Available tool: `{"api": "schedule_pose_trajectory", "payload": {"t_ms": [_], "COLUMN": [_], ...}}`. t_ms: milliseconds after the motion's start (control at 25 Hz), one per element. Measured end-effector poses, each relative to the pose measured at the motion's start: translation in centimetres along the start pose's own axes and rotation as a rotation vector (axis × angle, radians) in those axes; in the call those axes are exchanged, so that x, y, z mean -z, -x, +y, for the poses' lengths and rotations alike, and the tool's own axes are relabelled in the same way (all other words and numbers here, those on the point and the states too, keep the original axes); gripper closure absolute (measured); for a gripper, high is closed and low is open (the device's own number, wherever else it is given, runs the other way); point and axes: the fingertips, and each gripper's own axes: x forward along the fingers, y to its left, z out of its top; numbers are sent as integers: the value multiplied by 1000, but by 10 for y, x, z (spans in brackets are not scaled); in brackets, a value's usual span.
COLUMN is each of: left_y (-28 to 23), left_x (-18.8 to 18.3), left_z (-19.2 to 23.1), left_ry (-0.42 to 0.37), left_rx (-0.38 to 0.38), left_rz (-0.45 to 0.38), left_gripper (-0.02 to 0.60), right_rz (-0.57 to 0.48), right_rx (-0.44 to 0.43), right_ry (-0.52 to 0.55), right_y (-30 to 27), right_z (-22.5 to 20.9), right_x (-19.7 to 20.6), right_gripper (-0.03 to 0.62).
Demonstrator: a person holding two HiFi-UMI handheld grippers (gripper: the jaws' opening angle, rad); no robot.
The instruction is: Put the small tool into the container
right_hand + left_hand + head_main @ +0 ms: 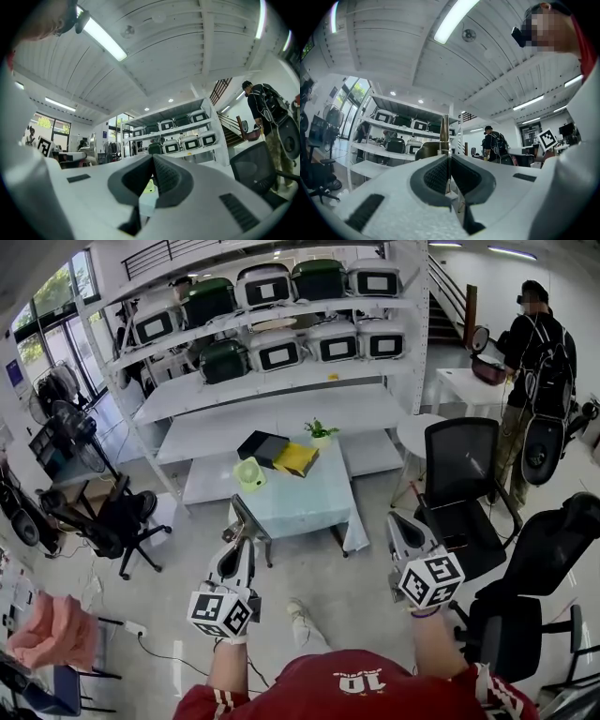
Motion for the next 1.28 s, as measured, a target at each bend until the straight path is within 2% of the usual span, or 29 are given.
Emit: {"api": "schedule_pose_trajectory", "payload": {"t_ms": [560,1280], "left_y": [-5,1], "left_x": [1,-4], "left_z": [-14,1], "left_ry": [-20,-36], "left_rx": [27,3], "left_rz": [25,38], "left_gripper": [580,580], "right_rz": [13,49], "right_rx": [-12,-79], "right_ry": [-11,87], "right_y": [2,-32], "right_z": [-2,11], "right_x": [4,-1], "right_gripper": [589,589]}}
